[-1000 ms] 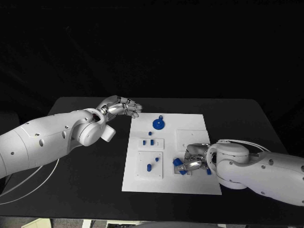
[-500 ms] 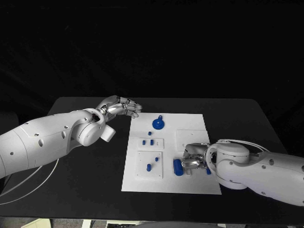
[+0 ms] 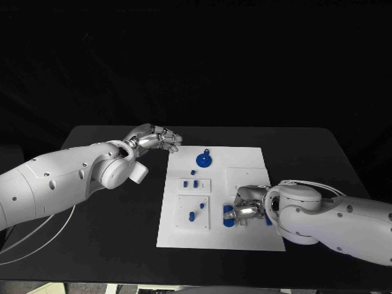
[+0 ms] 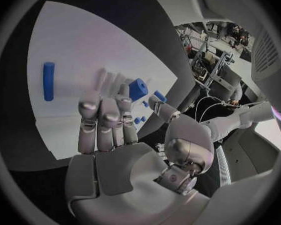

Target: Assemble the parts on the task board

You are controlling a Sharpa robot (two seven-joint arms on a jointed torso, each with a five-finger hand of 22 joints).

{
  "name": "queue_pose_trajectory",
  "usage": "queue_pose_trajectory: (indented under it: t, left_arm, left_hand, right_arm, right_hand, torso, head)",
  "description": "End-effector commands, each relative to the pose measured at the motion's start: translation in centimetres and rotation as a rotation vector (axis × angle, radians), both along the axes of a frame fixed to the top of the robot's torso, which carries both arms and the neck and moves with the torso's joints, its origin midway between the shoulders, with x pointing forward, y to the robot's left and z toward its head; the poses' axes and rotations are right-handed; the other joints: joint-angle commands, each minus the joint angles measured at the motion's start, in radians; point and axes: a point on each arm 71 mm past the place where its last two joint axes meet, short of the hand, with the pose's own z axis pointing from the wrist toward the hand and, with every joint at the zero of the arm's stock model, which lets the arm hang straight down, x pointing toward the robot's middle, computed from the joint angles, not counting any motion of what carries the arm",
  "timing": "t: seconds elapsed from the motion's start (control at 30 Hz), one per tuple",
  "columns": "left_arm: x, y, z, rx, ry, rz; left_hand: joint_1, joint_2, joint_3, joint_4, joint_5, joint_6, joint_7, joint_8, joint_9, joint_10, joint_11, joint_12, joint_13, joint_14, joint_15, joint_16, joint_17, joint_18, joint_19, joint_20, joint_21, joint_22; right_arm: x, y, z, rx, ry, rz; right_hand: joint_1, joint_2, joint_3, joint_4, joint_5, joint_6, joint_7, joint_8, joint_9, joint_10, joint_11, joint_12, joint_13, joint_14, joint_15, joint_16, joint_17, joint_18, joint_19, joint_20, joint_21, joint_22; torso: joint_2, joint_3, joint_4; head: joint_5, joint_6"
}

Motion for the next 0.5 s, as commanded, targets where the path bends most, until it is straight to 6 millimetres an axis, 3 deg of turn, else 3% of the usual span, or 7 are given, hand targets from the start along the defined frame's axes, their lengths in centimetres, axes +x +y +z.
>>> queue_pose_trajectory:
  t: [0.03,0.13,0.2,0.33,0.43,0.47,0.5]
  left_arm:
    - [-0.06,-0.22,0.07,-0.011,0.003,-0.014]
    - [-0.06,-0.19,0.06,-0.010,0.003,-0.013]
    - [-0.05,-0.14,0.05,-0.010,0.004,-0.012]
    - [-0.06,-0.20,0.06,-0.010,0.004,-0.013]
    - [-0.07,-0.22,0.06,-0.011,0.003,-0.014]
    - [-0.07,-0.22,0.06,-0.010,0.004,-0.014]
    - [-0.08,-0.22,0.05,-0.010,0.004,-0.014]
  left_hand:
    - [-0.006,0.001,0.001,0.004,0.002,-0.008,0.001,0.007,-0.001,-0.001,0.006,0.004,-0.001,0.008,0.001,-0.006,0.002,0.015,0.009,0.000,-0.003,0.002]
    - [-0.006,0.001,0.001,0.004,0.002,-0.008,0.001,0.007,-0.001,-0.001,0.006,0.004,-0.001,0.008,0.001,-0.006,0.002,0.015,0.009,0.000,-0.003,0.002]
    - [-0.006,0.002,0.001,0.004,0.002,-0.008,0.001,0.007,-0.001,-0.001,0.006,0.004,-0.001,0.008,0.001,-0.006,0.002,0.015,0.009,0.000,-0.003,0.002]
    - [-0.006,0.002,0.001,0.004,0.002,-0.008,0.001,0.007,-0.001,-0.001,0.006,0.004,-0.001,0.008,0.001,-0.006,0.002,0.015,0.009,0.000,-0.004,0.002]
    - [-0.006,0.002,0.001,0.004,0.002,-0.008,0.001,0.007,-0.001,-0.001,0.006,0.004,-0.001,0.008,0.001,-0.006,0.002,0.015,0.009,0.000,-0.004,0.002]
    - [-0.006,0.002,0.001,0.004,0.002,-0.008,0.001,0.007,-0.001,-0.001,0.006,0.004,-0.001,0.008,0.001,-0.006,0.003,0.015,0.009,0.000,-0.004,0.002]
    - [-0.006,0.002,0.001,0.004,0.002,-0.008,0.001,0.007,-0.001,-0.001,0.006,0.004,-0.001,0.008,0.001,-0.006,0.003,0.015,0.009,0.000,-0.004,0.002]
  right_arm:
    - [-0.09,-0.10,-0.04,0.010,0.005,0.031]
    - [-0.22,-0.48,-0.01,0.010,0.009,0.037]
    - [-0.24,-0.79,0.03,0.014,0.008,0.035]
    - [-0.23,-0.93,0.01,0.009,0.008,0.040]
    - [-0.09,-0.91,-0.04,-0.011,-0.003,0.051]
    - [-0.03,-0.91,-0.06,-0.016,-0.007,0.053]
    - [0.02,-0.90,-0.07,-0.020,-0.011,0.054]
  right_hand:
    - [0.031,-0.021,-0.024,0.008,-0.002,0.002,0.007,0.004,0.003,0.005,-0.005,-0.004,0.002,0.003,-0.005,-0.005,0.001,0.036,0.001,-0.012,-0.005,-0.004]
    - [0.092,-0.048,-0.051,-0.025,-0.001,0.000,0.007,0.006,0.005,0.005,-0.005,-0.004,0.004,0.003,-0.005,-0.005,0.002,0.036,0.002,-0.016,-0.003,-0.004]
    - [0.145,-0.061,-0.101,-0.056,-0.002,-0.005,0.008,0.007,0.007,0.004,-0.004,-0.005,0.006,0.002,-0.004,-0.005,0.002,0.036,-0.001,-0.016,-0.004,-0.004]
    - [0.202,-0.059,-0.199,-0.101,-0.001,-0.012,0.008,0.008,0.010,-0.001,-0.003,-0.008,0.010,-0.001,-0.004,-0.007,0.003,0.036,-0.011,-0.015,-0.008,-0.006]
    - [0.240,-0.040,-0.265,-0.157,-0.001,-0.015,0.008,0.008,0.011,-0.004,-0.004,-0.009,0.013,-0.003,-0.004,-0.008,0.004,0.036,-0.018,-0.016,-0.010,-0.007]
    - [0.248,-0.008,-0.320,-0.198,0.002,-0.015,0.009,0.009,0.012,-0.005,-0.003,-0.010,0.014,-0.006,-0.003,-0.009,0.004,0.035,-0.024,-0.013,-0.012,-0.007]
    - [0.264,0.004,-0.333,-0.220,-0.001,-0.015,0.007,0.008,0.011,-0.004,-0.004,-0.011,0.014,-0.005,-0.004,-0.009,0.004,0.036,-0.025,-0.014,-0.013,-0.007]
  torso:
    - [0.000,-0.0001,-0.0001]
    - [0.000,0.0003,-0.0001]
    - [0.000,0.0009,-0.0005]
    - [-0.001,0.0006,-0.0011]
    - [0.000,0.0009,-0.0008]
    - [0.000,0.0007,-0.0007]
    - [0.000,0.0006,-0.0008]
  head:
    - [0.000,0.001]
    - [0.000,0.000]
    - [0.000,0.000]
    - [0.000,0.001]
    - [-0.001,0.002]
    - [-0.001,0.001]
    - [-0.001,0.001]
